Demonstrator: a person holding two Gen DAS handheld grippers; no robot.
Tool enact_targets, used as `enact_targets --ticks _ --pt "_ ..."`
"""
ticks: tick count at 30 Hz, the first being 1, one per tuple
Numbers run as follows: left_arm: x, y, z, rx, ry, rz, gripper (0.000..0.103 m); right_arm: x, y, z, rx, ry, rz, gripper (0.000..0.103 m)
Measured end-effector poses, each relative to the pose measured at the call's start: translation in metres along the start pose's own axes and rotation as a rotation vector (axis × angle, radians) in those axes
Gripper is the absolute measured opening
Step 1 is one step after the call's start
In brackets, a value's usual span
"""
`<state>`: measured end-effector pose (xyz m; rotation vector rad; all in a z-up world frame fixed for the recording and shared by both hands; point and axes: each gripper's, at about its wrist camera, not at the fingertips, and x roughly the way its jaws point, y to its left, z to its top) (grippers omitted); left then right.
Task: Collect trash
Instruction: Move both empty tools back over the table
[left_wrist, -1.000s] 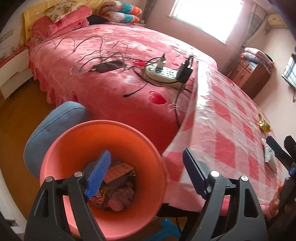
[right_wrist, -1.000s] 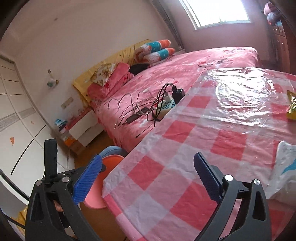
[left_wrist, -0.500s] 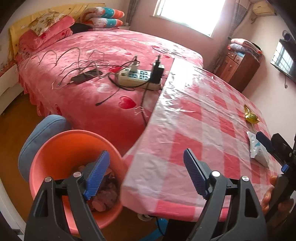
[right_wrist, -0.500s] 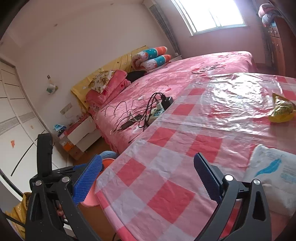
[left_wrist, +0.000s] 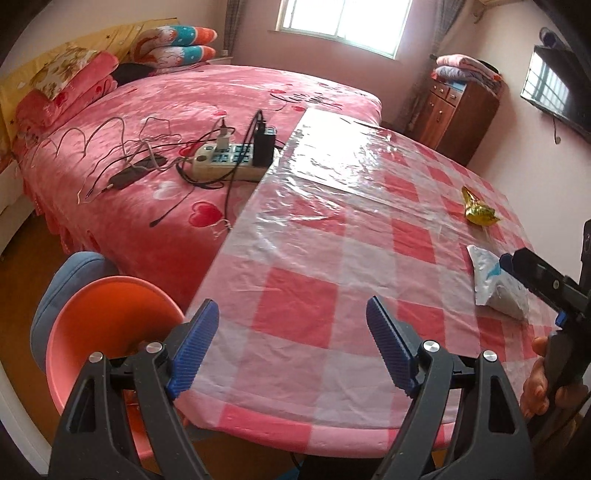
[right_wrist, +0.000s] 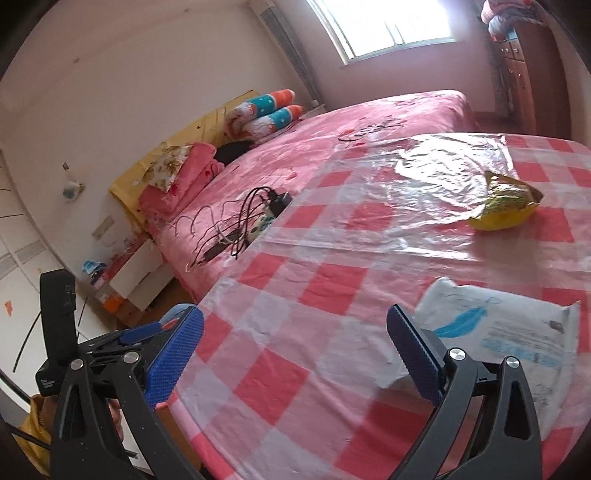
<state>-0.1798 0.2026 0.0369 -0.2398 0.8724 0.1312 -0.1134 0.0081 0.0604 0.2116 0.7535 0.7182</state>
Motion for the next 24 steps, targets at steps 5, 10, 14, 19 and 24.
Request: enact_targets --ticks 5,10,14,19,24 --pt "0.003 -0.014 0.000 0.018 0.009 0.004 0.083 -0.009 -0.007 0.003 -0.006 -0.018 -0.002 0.098" --pt "0.005 -0.028 0.004 0.022 0.020 -0.006 0.083 -0.020 -0.021 0.007 0.019 -0.037 -0.006 0.098" --pt "0.007 -0.040 0.008 0.030 0.023 -0.013 0.083 -0.032 -0.037 0.011 0.053 -0.071 -0.019 0.098" --pt "0.011 -0.058 0.015 0.029 0.032 -0.036 0.083 -0.047 -0.062 0.017 0.109 -0.095 -0.047 0.098" --pt "0.013 -0.091 0.029 0.087 0.016 -0.058 0.083 -0.063 -0.092 0.020 0.198 -0.108 -0.063 0.098"
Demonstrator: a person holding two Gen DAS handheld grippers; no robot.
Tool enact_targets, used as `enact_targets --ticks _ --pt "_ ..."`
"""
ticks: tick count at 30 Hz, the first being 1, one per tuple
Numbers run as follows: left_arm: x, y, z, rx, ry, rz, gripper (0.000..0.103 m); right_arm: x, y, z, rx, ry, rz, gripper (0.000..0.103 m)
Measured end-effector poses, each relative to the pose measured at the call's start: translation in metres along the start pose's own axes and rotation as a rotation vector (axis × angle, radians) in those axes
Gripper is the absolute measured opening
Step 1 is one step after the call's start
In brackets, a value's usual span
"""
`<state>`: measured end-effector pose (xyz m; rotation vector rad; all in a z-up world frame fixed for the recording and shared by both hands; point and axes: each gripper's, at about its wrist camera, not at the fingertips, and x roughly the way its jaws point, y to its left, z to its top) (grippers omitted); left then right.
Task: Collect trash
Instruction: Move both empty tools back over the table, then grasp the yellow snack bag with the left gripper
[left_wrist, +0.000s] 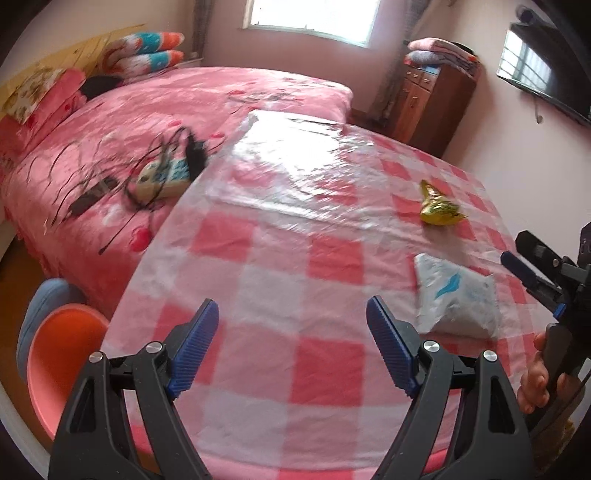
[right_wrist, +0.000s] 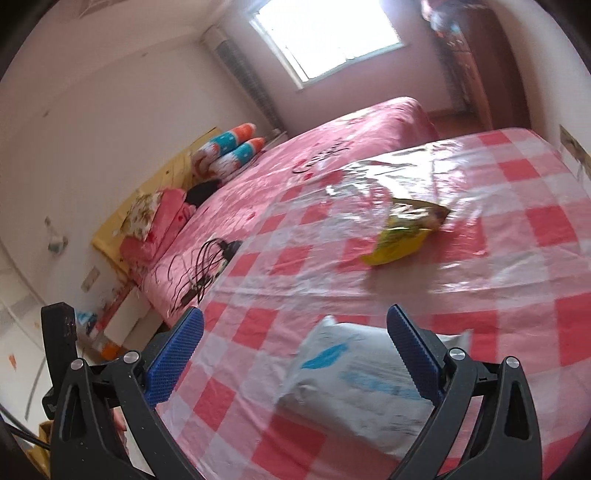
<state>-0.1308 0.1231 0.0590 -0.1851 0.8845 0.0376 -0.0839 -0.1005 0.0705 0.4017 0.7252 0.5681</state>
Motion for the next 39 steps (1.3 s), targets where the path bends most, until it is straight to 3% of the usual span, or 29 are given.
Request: enact_targets --ticks 12,19,28,39 --pt "0.048 -0.096 0.048 0.204 -0.005 -0.085 0.083 -0.036 -0.057 0.012 0.081 -0.063 -0.077 0.098" --pt "0.096 -0.154 0.071 0.342 0.067 -0.161 0.083 -0.041 -0.078 0.013 0.122 -0.068 -0.075 0.098" --pt "0.147 -0.189 0.098 0.349 0.134 -0.236 0.083 -0.035 -0.103 0.013 0.213 -0.041 -0.028 0.098" --pt "0.176 -0.213 0.114 0.350 0.149 -0.237 0.083 -0.029 -0.111 0.013 0.263 -0.019 0.067 0.098"
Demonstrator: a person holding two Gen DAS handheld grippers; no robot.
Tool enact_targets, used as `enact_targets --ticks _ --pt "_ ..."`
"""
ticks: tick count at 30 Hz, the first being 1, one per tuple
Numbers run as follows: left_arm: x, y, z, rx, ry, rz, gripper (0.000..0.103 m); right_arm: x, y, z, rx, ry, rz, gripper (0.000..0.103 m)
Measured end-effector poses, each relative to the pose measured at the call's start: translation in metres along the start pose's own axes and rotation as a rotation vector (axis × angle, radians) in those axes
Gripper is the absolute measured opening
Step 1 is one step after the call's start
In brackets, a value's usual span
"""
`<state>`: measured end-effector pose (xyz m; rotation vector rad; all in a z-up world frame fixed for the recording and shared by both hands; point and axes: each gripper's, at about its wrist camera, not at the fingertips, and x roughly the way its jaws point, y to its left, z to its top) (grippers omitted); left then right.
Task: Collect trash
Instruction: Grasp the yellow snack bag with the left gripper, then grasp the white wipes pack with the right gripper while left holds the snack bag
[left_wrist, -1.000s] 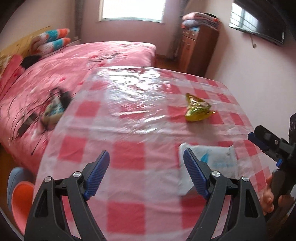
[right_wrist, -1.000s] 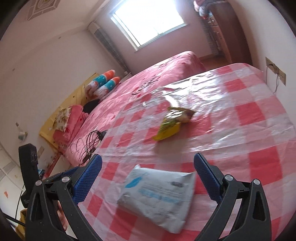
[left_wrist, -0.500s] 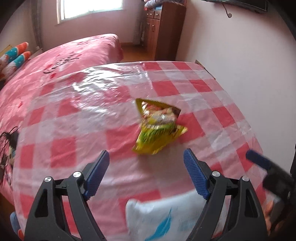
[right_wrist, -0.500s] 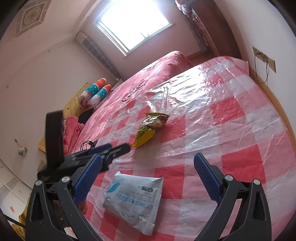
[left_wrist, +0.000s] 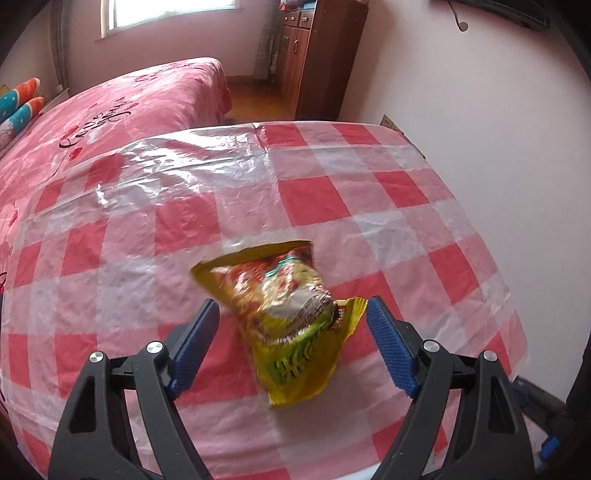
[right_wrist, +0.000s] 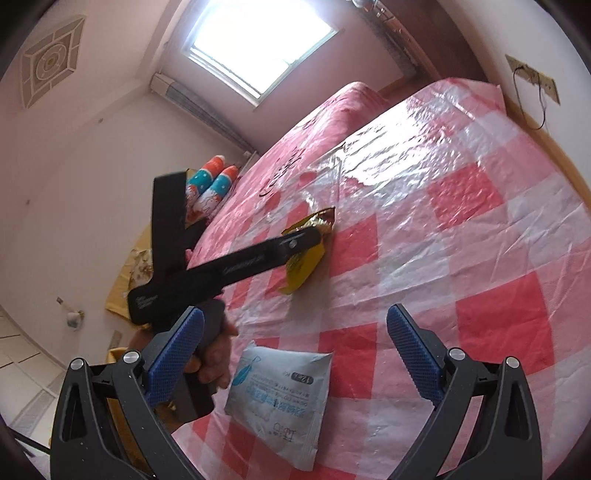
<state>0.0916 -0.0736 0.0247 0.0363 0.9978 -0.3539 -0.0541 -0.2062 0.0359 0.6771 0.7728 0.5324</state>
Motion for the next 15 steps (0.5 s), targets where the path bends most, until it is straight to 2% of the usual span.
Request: enact_targets --ticks 6,11,15 --pt "0.015 0.002 -0.003 -0.035 0.024 0.026 0.082 0.006 -0.003 0.000 0.016 0.018 0.021 0.098" --pt "0.014 0.007 -0.005 -0.064 -0.002 0.043 0.064 0.013 -0.004 -0.001 0.012 0.042 0.025 0.098" --pt "0.010 0.015 -0.008 -0.112 -0.023 0.040 0.055 0.022 0.001 -0.002 -0.010 0.069 0.010 0.098"
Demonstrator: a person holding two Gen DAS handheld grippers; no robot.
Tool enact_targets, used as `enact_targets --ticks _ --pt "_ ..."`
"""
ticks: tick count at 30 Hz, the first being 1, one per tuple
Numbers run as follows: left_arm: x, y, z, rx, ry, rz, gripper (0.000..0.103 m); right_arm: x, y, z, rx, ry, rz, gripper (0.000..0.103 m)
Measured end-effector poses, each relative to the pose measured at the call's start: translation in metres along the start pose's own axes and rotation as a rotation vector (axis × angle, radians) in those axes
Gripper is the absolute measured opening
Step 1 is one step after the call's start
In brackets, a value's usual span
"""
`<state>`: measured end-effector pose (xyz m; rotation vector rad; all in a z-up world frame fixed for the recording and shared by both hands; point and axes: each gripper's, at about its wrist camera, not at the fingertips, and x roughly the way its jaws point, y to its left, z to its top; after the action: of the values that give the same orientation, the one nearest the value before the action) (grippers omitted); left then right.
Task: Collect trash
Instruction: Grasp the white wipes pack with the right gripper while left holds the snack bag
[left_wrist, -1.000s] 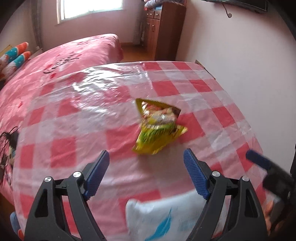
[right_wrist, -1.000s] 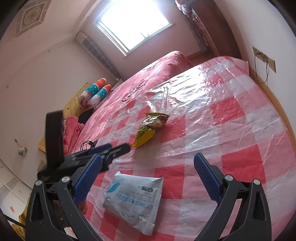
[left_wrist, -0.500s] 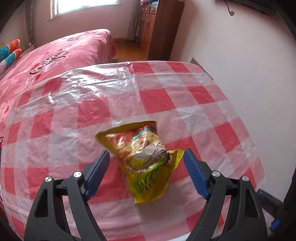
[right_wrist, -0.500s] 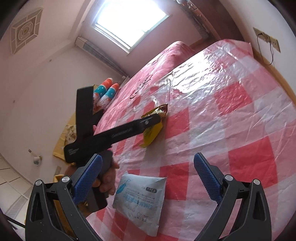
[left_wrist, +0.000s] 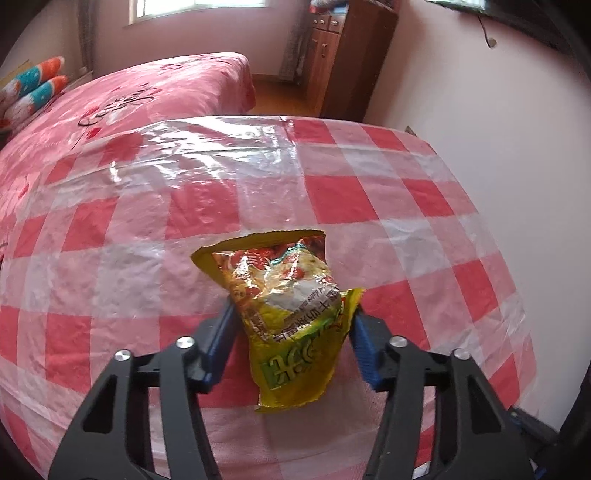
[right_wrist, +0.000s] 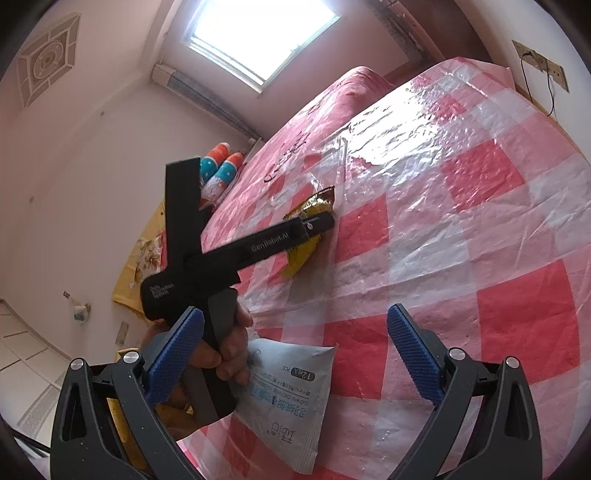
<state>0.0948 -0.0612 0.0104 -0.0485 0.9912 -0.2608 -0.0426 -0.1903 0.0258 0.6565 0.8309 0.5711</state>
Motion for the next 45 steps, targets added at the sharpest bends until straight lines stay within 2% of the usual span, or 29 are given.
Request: enact_targets --ticks 5,12,26,35,40,42,45 --pt "-0.008 0.011 -0.004 -0.053 -0.021 -0.011 0.046 0.012 0.005 -0.003 -0.032 0.047 -0.013 0.098" --pt "-0.041 0.038 -0.023 -0.109 -0.068 -0.012 0.045 0.027 0.019 -0.011 -0.109 0.094 -0.048 0.098" --pt "-0.121 0.092 -0.101 -0.163 -0.127 0.041 0.045 0.047 0.044 -0.033 -0.236 0.163 -0.124 0.098" --pt "-0.159 0.125 -0.152 -0.202 -0.137 0.024 0.045 0.059 0.067 -0.061 -0.231 0.229 -0.060 0.098" --pt "-0.173 0.141 -0.178 -0.199 -0.151 0.016 0.045 0.066 0.097 -0.092 -0.319 0.282 -0.049 0.098" --pt "-0.174 0.146 -0.185 -0.202 -0.148 0.008 0.045 0.068 0.111 -0.102 -0.376 0.275 -0.075 0.097" --pt "-0.175 0.156 -0.196 -0.208 -0.150 0.001 0.045 0.069 0.133 -0.112 -0.489 0.222 -0.187 0.096"
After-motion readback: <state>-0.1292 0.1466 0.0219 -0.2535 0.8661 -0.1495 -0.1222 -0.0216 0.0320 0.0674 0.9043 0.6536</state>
